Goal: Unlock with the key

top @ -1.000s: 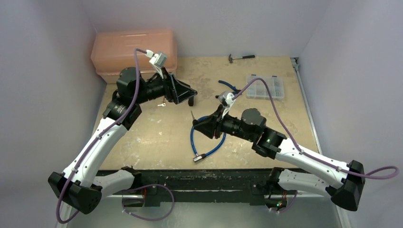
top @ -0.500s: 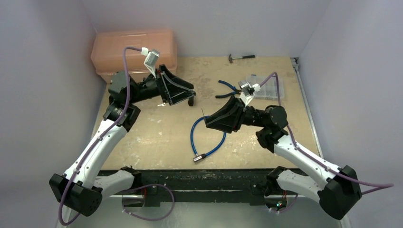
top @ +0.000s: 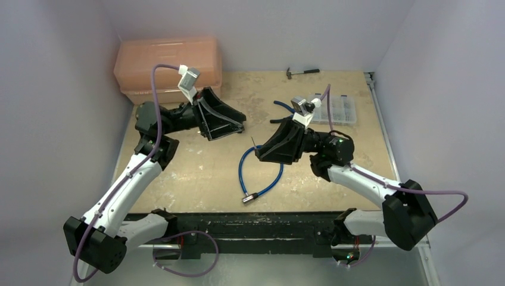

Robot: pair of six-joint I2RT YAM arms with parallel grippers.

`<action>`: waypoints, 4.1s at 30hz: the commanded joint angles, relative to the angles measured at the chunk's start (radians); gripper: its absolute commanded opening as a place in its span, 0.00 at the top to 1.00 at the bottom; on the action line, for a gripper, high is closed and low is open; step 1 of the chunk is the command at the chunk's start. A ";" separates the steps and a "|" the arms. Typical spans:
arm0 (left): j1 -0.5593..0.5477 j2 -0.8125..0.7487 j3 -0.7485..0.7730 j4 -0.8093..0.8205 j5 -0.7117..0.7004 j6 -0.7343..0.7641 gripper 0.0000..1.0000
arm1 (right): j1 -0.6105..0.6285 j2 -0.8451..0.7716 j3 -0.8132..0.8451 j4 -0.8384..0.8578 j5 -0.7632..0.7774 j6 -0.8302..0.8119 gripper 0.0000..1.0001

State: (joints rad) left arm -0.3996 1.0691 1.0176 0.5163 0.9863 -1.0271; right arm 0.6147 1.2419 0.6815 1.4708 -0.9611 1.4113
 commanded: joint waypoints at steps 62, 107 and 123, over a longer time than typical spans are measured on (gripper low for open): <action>-0.127 -0.006 -0.027 -0.180 -0.311 0.159 1.00 | -0.003 -0.261 0.152 -1.052 0.337 -0.759 0.16; -0.126 0.048 -0.127 -0.007 -0.380 0.079 0.89 | 0.019 -0.197 0.184 -1.015 0.459 -0.701 1.00; -0.124 0.135 0.133 -0.691 -0.753 0.492 0.22 | 0.019 -0.322 0.120 -1.488 0.933 -0.873 1.00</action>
State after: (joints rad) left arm -0.5251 1.1698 1.0653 -0.0044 0.4023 -0.6830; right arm 0.6338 0.9474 0.8238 0.0742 -0.1379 0.6029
